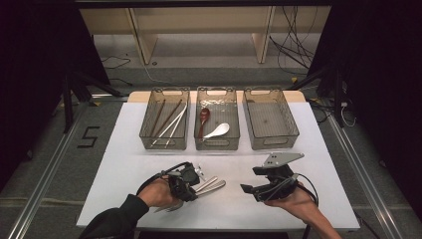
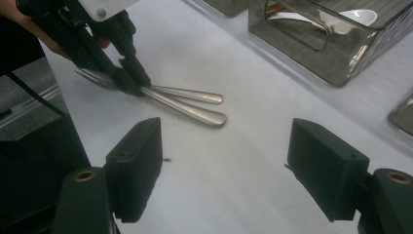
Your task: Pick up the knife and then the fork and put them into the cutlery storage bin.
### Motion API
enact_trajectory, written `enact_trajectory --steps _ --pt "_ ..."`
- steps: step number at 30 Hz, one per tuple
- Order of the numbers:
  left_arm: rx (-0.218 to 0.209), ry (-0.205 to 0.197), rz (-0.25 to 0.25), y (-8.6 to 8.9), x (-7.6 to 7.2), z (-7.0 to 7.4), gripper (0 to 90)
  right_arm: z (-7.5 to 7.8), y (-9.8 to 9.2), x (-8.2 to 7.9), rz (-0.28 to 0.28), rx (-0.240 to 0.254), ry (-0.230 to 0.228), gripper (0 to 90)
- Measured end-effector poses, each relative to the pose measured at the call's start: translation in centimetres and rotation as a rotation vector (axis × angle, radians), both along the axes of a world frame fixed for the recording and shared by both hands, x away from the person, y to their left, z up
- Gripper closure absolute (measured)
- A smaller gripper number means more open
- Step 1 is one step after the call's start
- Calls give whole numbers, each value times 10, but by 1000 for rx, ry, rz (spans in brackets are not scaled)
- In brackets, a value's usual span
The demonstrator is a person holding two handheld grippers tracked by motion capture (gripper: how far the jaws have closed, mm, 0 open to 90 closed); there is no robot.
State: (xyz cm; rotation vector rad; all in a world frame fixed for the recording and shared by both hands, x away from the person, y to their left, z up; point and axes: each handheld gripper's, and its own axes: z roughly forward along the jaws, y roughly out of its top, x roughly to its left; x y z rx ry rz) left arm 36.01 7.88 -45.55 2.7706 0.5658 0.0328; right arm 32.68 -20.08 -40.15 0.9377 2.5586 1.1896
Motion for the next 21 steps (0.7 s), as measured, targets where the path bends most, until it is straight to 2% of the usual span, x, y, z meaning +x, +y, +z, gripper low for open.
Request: enact_trajectory --steps 3,9,10,11,13,21 --pt "0 -4 6 -1 -1 0 782 0 0 0 3 0 -2 296" --pt "39 -33 -28 -4 -5 -2 783 0 0 0 -4 1 0 296" --pt "51 -27 -31 -5 -4 -5 789 0 0 0 -4 1 -1 296" --pt "49 -25 -27 -4 -4 -6 791 0 0 0 -3 1 -1 296" --pt "52 -46 -29 -5 -6 -5 793 1 -1 0 -2 1 -3 298" --pt "19 -35 -22 -6 -7 1 796 1 -1 0 -5 8 0 299"
